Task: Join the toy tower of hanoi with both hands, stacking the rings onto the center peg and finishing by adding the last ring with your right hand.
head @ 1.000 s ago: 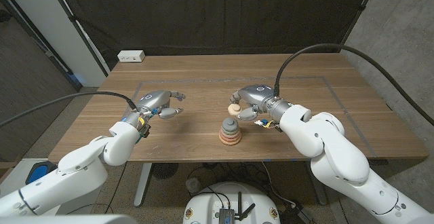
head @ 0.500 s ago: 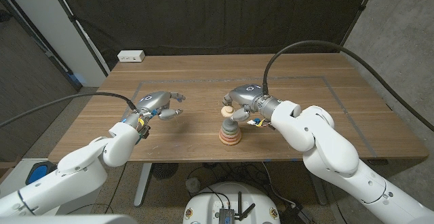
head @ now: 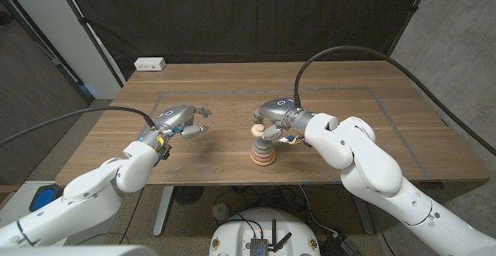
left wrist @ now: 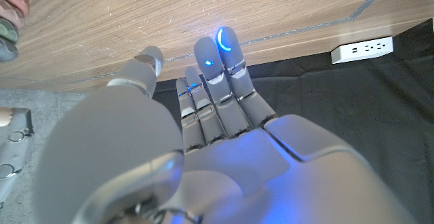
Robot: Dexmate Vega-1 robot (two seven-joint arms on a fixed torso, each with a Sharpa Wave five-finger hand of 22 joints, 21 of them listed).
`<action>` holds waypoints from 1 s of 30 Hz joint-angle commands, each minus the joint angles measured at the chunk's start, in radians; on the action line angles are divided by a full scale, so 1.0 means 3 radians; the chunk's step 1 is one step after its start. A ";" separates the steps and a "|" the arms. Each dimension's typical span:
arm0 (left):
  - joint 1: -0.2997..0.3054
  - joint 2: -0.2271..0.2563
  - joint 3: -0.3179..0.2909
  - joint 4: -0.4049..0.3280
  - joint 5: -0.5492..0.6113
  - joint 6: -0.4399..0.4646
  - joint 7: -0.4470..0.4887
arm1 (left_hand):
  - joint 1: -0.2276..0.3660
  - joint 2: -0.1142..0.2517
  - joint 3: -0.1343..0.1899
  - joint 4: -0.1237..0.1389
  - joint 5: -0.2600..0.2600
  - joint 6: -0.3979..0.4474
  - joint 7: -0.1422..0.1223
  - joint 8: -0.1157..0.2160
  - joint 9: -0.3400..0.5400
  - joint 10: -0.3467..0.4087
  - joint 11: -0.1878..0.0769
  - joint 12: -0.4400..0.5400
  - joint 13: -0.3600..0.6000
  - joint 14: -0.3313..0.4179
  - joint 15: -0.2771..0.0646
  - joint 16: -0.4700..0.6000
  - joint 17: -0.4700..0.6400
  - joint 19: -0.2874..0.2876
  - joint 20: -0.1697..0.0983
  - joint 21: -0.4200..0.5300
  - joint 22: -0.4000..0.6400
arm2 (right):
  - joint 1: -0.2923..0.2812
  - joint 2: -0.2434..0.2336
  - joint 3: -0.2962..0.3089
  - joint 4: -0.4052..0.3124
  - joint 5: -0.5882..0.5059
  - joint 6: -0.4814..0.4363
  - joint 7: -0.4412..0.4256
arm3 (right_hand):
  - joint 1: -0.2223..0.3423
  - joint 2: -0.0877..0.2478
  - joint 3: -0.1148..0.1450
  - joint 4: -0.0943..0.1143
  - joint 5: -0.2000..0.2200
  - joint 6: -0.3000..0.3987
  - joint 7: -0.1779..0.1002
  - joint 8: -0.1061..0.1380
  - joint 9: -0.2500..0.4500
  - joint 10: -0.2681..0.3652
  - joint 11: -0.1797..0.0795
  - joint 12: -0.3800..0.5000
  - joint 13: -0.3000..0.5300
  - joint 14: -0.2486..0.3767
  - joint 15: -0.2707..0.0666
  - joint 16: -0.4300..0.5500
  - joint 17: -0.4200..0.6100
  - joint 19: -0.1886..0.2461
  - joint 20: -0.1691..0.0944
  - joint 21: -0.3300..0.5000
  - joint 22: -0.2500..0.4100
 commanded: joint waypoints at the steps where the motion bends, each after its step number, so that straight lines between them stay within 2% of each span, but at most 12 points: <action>1: 0.0026 0.0001 -0.0017 -0.0030 0.0022 0.0012 -0.0061 | -0.0005 0.0007 0.0035 -0.0005 0.0015 -0.0007 -0.0006 -0.0013 0.0009 0.0001 -0.0012 0.0002 0.0005 -0.0020 -0.0299 0.0000 0.0001 -0.0015 -0.0466 0.0030 0.0013 | 0.0056 0.0037 -0.0054 0.0096 0.0000 -0.0042 0.0090 | -0.0019 0.0101 0.0151 0.0118 0.0018 0.0100 -0.0089 0.0009 0.0009 0.0172 -0.0139 0.0000 0.0012 0.0006 0.0010 0.0034 0.0014 0.0022 -0.0076 0.0004 0.0009; 30: -0.0002 -0.0022 0.0010 0.0001 0.0009 -0.0010 -0.0108 | -0.0031 -0.0015 0.0026 0.0001 0.0014 0.0008 -0.0008 -0.0009 0.0011 0.0009 -0.0019 0.0001 -0.0001 -0.0021 -0.0299 -0.0003 -0.0007 -0.0009 -0.0463 0.0029 0.0009 | 0.0167 -0.0013 -0.0142 0.0255 0.0031 -0.0114 0.0183 | -0.0026 0.0109 0.0174 0.0111 0.0017 0.0101 -0.0096 -0.0002 -0.0002 0.0157 -0.0142 -0.0006 0.0019 -0.0023 0.0009 0.0033 0.0000 0.0012 -0.0076 -0.0002 0.0008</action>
